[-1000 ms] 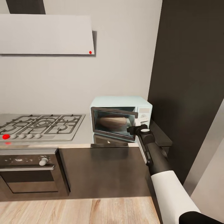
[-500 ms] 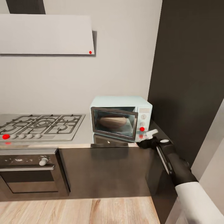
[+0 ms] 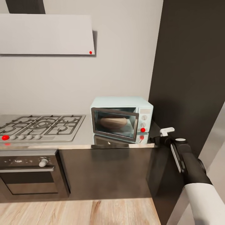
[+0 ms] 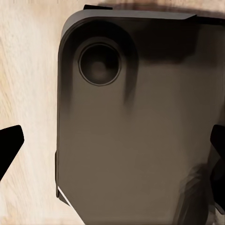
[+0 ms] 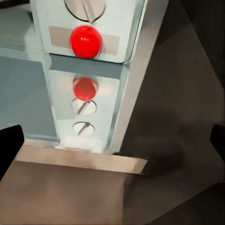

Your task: In the kitchen, take the popcorn bag from the countertop, put it into the microwave, and heat it until the popcorn is cooked so the cooked popcorn ends up inside the bag.

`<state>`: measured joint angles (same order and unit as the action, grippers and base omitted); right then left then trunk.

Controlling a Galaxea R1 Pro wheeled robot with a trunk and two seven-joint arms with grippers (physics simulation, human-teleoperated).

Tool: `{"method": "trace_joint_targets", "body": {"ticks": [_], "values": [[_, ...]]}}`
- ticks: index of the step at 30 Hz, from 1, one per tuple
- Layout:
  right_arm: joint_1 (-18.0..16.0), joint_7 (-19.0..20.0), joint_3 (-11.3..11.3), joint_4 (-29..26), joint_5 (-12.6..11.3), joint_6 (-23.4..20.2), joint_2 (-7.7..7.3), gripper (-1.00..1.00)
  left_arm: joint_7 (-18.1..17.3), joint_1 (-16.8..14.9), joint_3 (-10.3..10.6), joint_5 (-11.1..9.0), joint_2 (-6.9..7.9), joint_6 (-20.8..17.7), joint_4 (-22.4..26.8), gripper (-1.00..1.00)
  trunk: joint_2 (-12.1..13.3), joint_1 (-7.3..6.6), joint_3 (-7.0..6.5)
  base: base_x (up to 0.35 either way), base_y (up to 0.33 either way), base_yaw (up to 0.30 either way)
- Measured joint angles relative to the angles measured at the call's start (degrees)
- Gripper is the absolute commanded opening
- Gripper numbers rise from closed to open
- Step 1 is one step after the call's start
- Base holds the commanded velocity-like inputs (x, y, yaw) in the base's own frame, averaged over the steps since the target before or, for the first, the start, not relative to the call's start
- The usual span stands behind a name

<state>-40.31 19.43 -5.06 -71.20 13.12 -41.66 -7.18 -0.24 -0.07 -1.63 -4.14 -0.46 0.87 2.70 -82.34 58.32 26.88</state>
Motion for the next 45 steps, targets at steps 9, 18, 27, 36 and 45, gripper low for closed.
{"method": "trace_joint_targets", "body": {"ticks": [9,18,27,36,45], "values": [[0.00,-0.01,-0.07,-2.89,0.03,-0.18,0.35,1.00,0.00,-0.01,0.00,0.00,0.03,0.00,0.00,1.00,0.00,-0.02,0.00,0.305,0.000,0.000],[0.01,1.97,0.22,-6.96,-0.48,-0.27,3.76,1.00,0.00,-0.02,0.00,0.00,0.04,0.00,0.00,1.00,0.01,0.02,0.00,0.114,0.000,0.000],[0.01,5.18,-2.87,-6.91,1.47,0.82,7.41,1.00,0.00,0.00,-0.01,0.00,-0.05,-0.01,0.03,1.00,0.01,0.02,0.01,0.000,0.000,0.000],[0.00,14.01,-5.49,-6.75,1.14,0.96,6.73,1.00,0.00,0.00,-0.01,0.00,-0.05,-0.01,0.03,1.00,0.00,0.02,0.00,0.000,0.000,0.000],[1.33,23.01,0.00,-6.10,-0.13,0.72,4.82,1.00,0.00,-0.01,0.00,0.00,-0.05,0.00,0.00,1.00,0.01,0.02,0.00,0.000,0.000,0.000]]}}
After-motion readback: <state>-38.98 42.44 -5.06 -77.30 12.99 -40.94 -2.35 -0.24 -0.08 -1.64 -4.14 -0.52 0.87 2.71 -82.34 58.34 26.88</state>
